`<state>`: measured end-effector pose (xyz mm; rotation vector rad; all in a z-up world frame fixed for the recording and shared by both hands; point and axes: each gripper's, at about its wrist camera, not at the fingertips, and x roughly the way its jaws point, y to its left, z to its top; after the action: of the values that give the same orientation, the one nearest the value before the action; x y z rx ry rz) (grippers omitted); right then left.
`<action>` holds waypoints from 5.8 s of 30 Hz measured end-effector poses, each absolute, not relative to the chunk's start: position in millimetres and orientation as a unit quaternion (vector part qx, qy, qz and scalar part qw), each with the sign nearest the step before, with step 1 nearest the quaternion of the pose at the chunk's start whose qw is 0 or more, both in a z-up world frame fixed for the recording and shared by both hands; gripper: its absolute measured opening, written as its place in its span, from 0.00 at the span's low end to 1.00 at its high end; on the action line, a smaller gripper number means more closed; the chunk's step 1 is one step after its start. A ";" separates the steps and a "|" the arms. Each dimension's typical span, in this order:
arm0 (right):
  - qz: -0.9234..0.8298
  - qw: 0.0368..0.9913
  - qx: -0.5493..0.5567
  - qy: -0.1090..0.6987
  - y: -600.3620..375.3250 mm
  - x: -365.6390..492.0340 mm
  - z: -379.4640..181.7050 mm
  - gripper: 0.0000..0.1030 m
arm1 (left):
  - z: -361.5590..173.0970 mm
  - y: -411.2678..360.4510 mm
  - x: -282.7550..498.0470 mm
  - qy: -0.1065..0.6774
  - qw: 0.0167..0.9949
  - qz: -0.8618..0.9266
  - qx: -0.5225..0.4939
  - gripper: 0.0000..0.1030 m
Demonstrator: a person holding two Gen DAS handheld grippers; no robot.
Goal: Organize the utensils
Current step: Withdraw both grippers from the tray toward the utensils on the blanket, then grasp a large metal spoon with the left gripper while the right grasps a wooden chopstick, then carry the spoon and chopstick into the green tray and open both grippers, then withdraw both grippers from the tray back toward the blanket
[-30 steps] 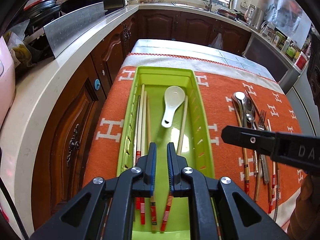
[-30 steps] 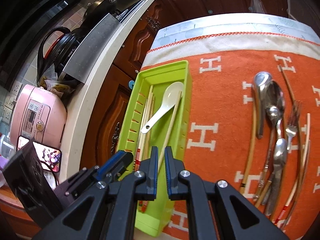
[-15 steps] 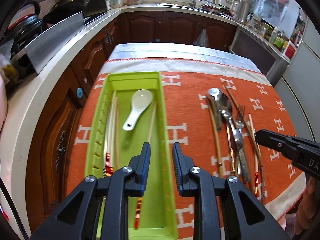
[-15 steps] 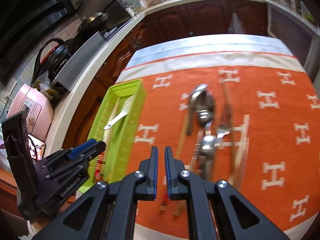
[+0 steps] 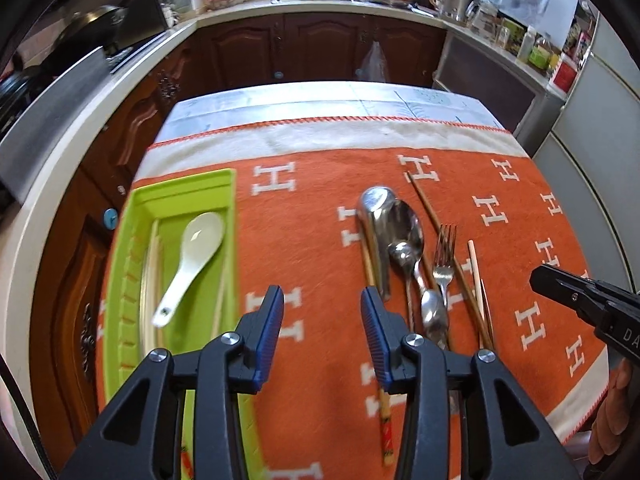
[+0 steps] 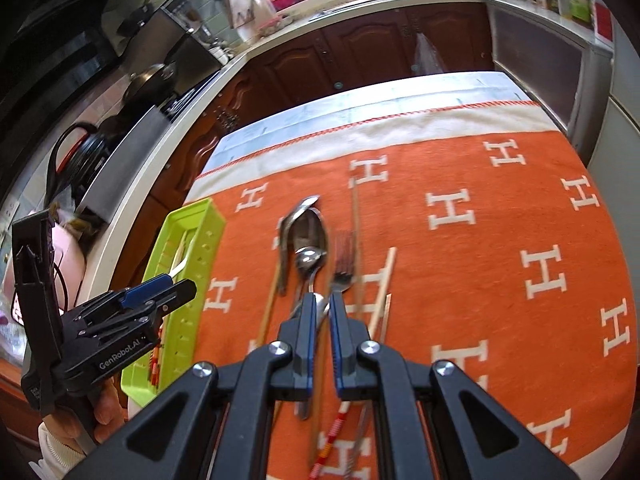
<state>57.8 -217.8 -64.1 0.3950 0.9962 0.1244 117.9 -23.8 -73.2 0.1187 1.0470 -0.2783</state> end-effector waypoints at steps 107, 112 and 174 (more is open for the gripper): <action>0.068 0.833 0.199 0.512 -225.7 83.7 -126.5 0.07 | -75.3 -47.2 174.7 0.450 0.877 -0.165 0.024 0.01; 0.061 0.846 0.210 0.487 -221.4 70.6 -98.0 0.07 | -33.3 -10.1 135.2 0.428 0.890 -0.152 0.034 0.01; 0.102 0.890 0.089 0.436 -145.7 26.0 -22.9 0.08 | -31.5 17.0 56.8 0.447 0.883 -0.129 0.060 0.61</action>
<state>26.0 -145.7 -22.9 0.1845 0.9049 0.2127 56.8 17.0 -31.5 0.1248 0.9297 -0.2695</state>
